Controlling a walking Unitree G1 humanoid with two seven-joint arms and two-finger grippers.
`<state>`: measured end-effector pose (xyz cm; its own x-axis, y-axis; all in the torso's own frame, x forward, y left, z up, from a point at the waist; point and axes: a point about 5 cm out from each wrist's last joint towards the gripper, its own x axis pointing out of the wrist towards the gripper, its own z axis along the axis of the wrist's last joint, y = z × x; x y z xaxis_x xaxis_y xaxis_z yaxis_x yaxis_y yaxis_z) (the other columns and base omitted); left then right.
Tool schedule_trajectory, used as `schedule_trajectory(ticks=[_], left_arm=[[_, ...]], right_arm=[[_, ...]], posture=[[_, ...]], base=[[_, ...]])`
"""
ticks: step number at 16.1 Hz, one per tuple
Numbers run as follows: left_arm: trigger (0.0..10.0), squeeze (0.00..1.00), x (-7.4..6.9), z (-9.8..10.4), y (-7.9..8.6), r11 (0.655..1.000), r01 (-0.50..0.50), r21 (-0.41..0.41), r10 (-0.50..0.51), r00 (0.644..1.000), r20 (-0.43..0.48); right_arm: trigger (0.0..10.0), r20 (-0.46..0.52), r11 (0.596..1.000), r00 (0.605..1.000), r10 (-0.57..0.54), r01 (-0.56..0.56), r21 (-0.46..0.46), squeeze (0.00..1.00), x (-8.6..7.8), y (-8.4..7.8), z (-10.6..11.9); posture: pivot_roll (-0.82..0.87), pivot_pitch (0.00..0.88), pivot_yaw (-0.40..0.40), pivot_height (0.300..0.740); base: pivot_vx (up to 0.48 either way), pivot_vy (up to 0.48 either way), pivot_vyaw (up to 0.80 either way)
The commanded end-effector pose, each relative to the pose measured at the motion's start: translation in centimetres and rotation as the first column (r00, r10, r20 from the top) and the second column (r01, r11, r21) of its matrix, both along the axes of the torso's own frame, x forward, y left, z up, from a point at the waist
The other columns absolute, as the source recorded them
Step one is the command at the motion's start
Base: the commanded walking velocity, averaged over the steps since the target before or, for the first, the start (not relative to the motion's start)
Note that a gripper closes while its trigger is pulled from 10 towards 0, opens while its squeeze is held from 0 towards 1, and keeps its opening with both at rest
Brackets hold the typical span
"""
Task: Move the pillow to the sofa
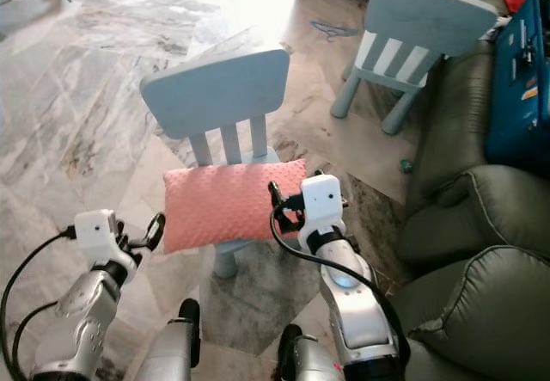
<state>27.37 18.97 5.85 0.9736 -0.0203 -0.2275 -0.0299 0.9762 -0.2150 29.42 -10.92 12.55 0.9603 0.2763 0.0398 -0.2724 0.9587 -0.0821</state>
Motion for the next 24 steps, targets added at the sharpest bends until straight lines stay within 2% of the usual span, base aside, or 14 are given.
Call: schedule_trajectory(ticks=[1, 7, 11, 24], left_arm=[[10.0, 0.0, -0.5, -0.5, 0.2, 1.0, 0.003, 0.014, -0.003, 1.0, -0.022], [10.0, 0.0, -1.3, -1.2, 0.4, 0.996, 0.064, 0.067, -0.062, 0.998, -0.03], [10.0, 0.0, -1.5, -1.8, 0.5, 0.995, 0.066, 0.076, -0.062, 0.997, -0.047], [10.0, 0.0, -1.6, -1.9, 0.6, 0.994, 0.071, 0.087, -0.068, 0.997, -0.037]], right_arm=[[10.0, -0.023, 1.0, 0.999, -0.023, 0.023, 0.004, 0.0, -0.2, -0.6, -0.6], [10.0, -0.012, 0.998, 0.998, -0.055, 0.055, 0.012, 0.0, 0.0, -1.3, -0.5], [10.0, -0.016, 0.998, 0.998, -0.059, 0.06, 0.013, 0.0, -0.1, -1.5, -0.7], [10.0, -0.019, 0.997, 0.999, -0.043, 0.044, 0.056, 0.0, -0.4, -1.1, -0.7]], posture=[[-0.01, 0.293, -0.058, 0.74], [-0.01, 0.289, -0.061, 0.74], [-0.01, 0.292, -0.06, 0.74], [-0.01, 0.3, -0.056, 0.74]], base=[[0.0, 0.0, 0.0], [0.0, 0.0, 0.0], [0.0, 0.0, 0.0], [0.0, 0.0, 0.0]])
